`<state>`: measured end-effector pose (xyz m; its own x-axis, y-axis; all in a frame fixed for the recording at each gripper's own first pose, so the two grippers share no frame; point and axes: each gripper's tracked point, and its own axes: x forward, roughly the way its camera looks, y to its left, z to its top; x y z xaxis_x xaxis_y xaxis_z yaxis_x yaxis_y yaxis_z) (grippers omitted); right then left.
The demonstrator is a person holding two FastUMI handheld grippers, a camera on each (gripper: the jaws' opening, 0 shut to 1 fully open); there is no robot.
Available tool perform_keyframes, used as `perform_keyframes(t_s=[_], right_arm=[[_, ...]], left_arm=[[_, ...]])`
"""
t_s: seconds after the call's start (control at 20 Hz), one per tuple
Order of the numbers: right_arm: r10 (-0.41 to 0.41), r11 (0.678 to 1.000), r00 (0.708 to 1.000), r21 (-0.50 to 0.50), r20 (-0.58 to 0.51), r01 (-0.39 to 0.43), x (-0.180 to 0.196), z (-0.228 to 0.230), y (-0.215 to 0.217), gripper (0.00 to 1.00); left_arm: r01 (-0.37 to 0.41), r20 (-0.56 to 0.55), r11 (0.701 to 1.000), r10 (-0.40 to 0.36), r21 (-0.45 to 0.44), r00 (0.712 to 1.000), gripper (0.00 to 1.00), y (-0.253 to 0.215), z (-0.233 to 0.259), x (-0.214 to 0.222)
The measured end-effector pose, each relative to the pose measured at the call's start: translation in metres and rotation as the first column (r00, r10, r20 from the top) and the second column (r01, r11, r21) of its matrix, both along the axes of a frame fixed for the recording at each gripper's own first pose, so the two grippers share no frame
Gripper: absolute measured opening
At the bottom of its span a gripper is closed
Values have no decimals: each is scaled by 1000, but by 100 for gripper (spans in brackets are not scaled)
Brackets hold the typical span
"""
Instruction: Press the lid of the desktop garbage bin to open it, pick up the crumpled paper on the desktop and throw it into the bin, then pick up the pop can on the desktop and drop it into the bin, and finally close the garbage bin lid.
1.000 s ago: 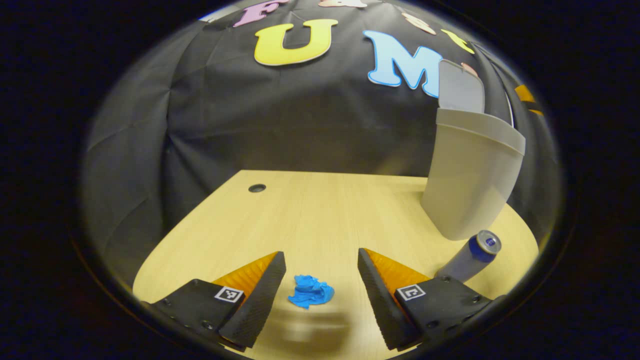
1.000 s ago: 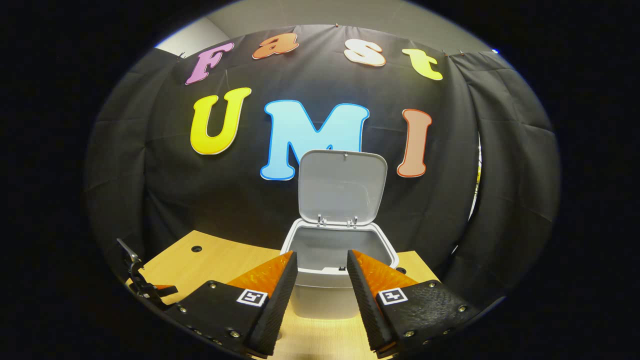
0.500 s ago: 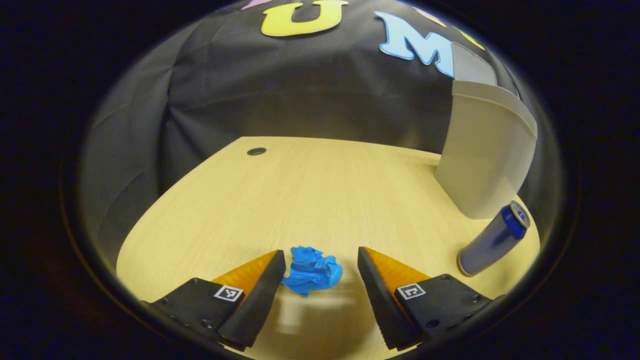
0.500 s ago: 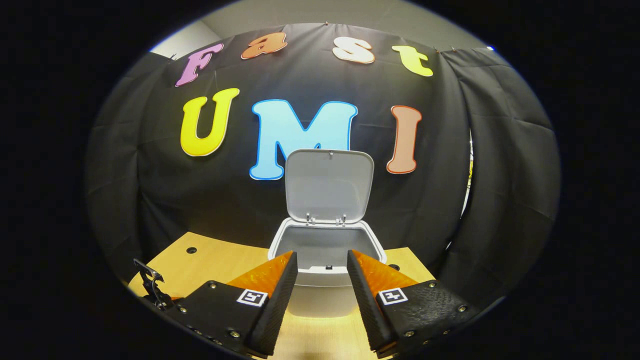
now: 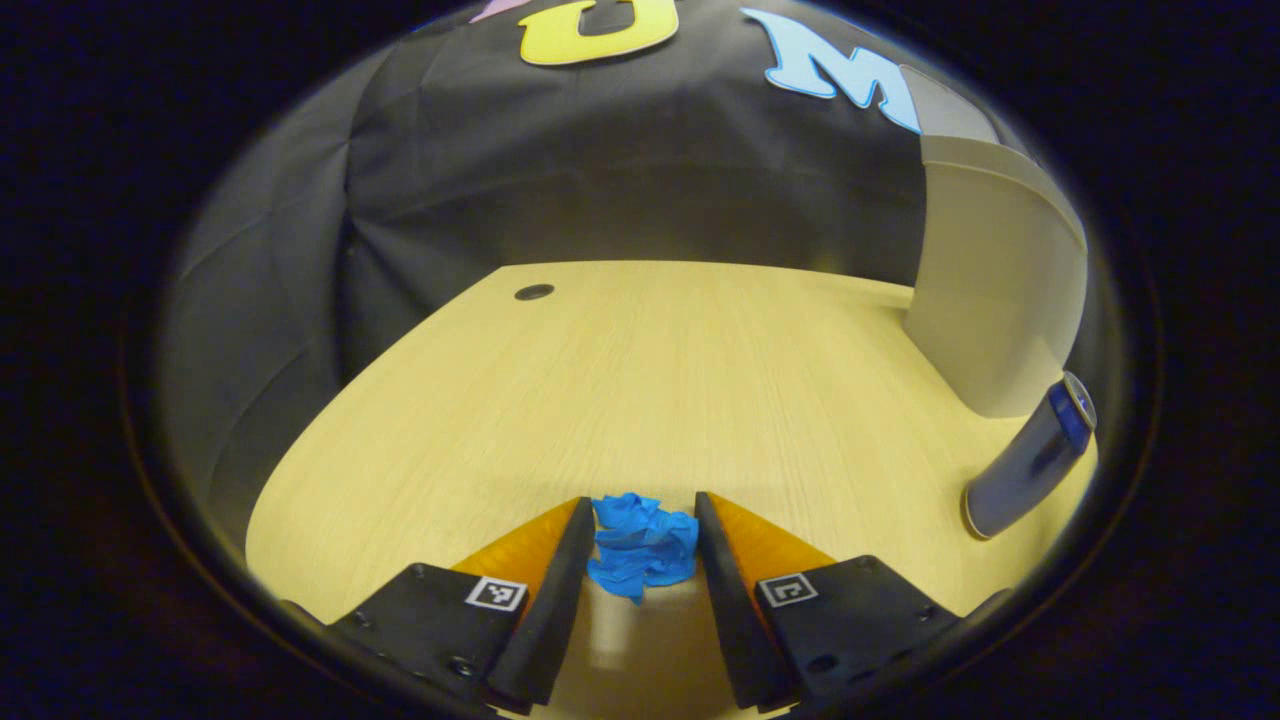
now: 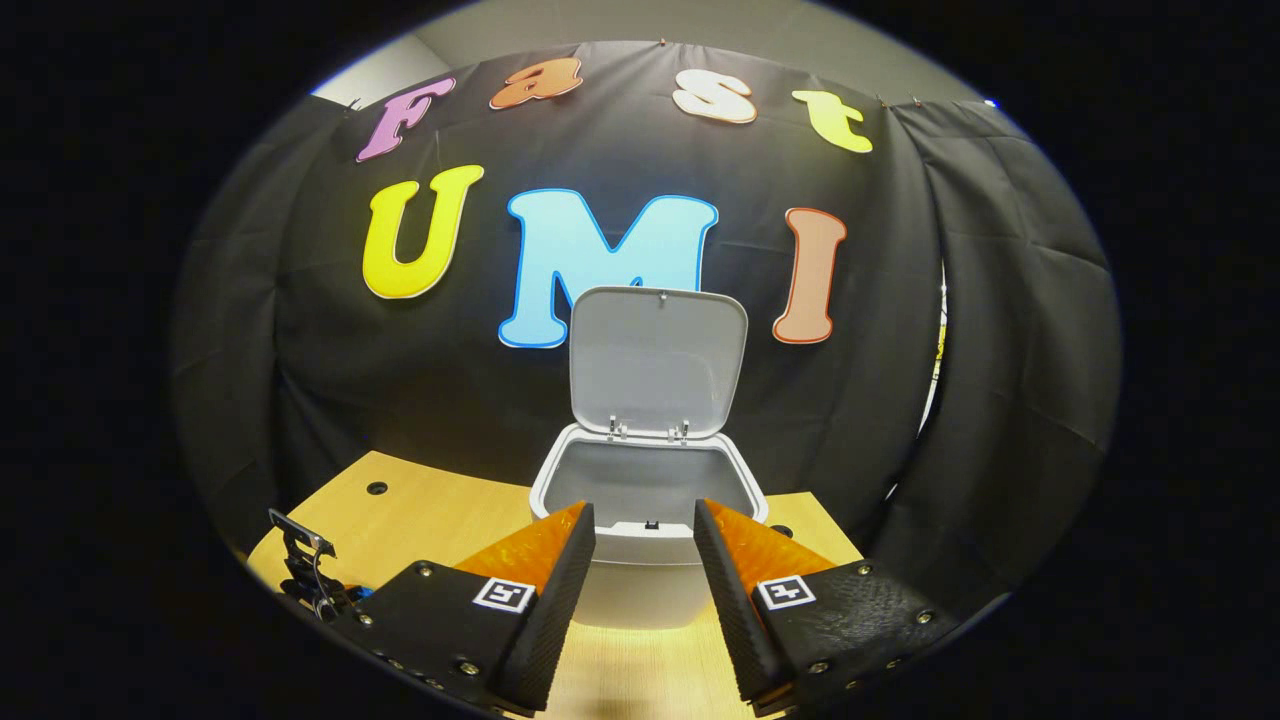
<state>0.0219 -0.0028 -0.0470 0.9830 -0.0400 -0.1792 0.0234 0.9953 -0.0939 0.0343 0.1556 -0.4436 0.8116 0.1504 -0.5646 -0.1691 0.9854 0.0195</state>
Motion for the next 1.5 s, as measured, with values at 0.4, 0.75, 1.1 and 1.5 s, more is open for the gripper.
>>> perform_keyframes(t_s=[0.4,0.75,1.1,1.5], right_arm=[[11,1000,1000,-1,-7,-11,0,-3,2,66],[8,1000,1000,4,-10,-8,-2,-4,-6,66],[17,999,1000,32,9,-18,-2,-2,-10,66],[0,997,1000,81,8,-1,-12,-12,-24,66]], left_arm=[[-10,1,1000,10,19,1000,60,0,4,2],[-7,23,1000,6,30,1000,35,-6,20,9],[69,131,997,-74,40,989,33,-35,84,40],[227,300,972,-236,65,924,33,-101,185,84]])
